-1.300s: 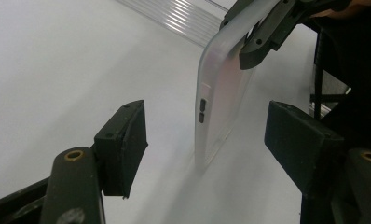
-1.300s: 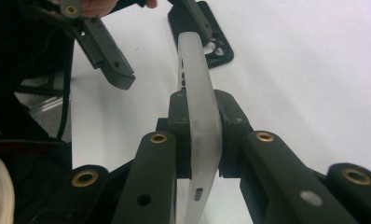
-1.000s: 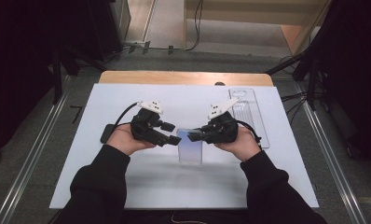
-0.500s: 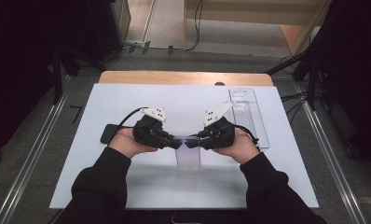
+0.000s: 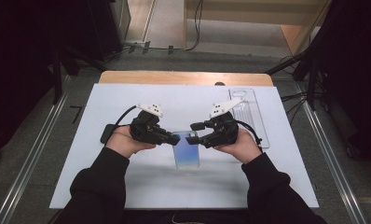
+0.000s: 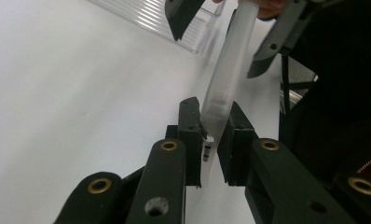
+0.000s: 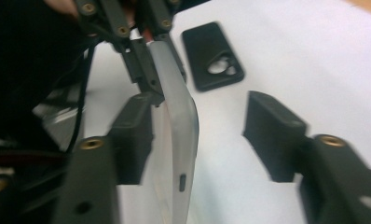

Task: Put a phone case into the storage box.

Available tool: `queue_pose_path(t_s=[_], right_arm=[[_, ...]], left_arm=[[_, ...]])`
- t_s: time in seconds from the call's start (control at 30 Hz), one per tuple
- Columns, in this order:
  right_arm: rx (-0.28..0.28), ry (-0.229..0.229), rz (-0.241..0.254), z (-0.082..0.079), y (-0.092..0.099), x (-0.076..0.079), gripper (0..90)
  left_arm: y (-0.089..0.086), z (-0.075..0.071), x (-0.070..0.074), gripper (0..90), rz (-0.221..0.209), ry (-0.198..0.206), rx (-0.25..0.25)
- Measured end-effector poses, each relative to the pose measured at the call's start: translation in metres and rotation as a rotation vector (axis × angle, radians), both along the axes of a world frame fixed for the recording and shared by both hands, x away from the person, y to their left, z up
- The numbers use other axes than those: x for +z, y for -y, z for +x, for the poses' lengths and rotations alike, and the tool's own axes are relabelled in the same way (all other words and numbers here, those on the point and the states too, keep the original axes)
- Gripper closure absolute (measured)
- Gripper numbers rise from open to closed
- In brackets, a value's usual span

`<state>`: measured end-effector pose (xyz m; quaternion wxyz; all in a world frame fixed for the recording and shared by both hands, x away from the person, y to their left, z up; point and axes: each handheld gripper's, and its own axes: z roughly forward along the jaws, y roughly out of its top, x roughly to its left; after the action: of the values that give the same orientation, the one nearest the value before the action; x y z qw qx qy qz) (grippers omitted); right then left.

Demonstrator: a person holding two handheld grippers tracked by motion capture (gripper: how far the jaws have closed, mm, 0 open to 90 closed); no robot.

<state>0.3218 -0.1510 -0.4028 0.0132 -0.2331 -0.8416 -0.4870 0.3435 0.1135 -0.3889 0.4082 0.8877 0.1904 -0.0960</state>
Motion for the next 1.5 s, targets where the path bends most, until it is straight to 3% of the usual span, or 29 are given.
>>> queue_pose_path(t_s=[0.1,0.23,0.27,0.43,0.53,0.57,0.63,0.7,1.07,1.2,1.37,1.5], right_arm=[[-0.033,-0.003,0.002,0.0,0.001,0.001,31.2],[-0.121,-0.03,-0.002,0.0,0.0,0.002,24.3],[-0.154,-0.046,0.021,0.0,0.001,0.002,22.7],[-0.199,-0.064,0.072,-0.002,0.003,-0.003,20.1],[-0.222,-0.045,0.082,-0.003,0.003,-0.005,15.2],[-0.252,-0.013,0.064,-0.005,0.002,-0.007,9.1],[-0.271,-0.001,0.051,-0.006,0.001,-0.007,8.6],[-0.317,0.02,0.034,-0.007,-0.001,-0.01,0.0],[-0.416,0.028,-0.029,-0.016,-0.012,-0.015,0.0],[-0.428,-0.006,-0.008,-0.019,-0.018,-0.017,0.0],[-0.467,0.03,-0.038,-0.024,-0.03,-0.019,0.0],[-0.479,0.037,-0.047,-0.025,-0.036,-0.021,0.0]], left_arm=[[-0.001,0.0,0.003,81.0,0.008,0.015,0.031],[-0.001,0.002,0.006,81.0,0.018,0.012,0.104],[-0.001,0.002,0.007,81.0,0.017,0.01,0.122],[-0.002,0.003,0.011,80.9,0.017,0.004,0.202],[-0.002,0.004,0.012,80.9,0.025,-0.001,0.227],[-0.002,0.004,0.012,80.9,0.022,-0.009,0.253],[-0.002,0.005,0.013,80.9,0.025,-0.007,0.264],[-0.002,0.005,0.014,80.8,0.03,-0.014,0.288],[0.0,0.005,0.018,80.7,0.065,-0.017,0.409],[0.002,0.005,0.019,80.7,0.063,-0.037,0.431],[0.003,0.004,0.02,80.7,0.079,-0.053,0.45],[0.005,0.003,0.021,80.7,0.067,-0.079,0.456]])
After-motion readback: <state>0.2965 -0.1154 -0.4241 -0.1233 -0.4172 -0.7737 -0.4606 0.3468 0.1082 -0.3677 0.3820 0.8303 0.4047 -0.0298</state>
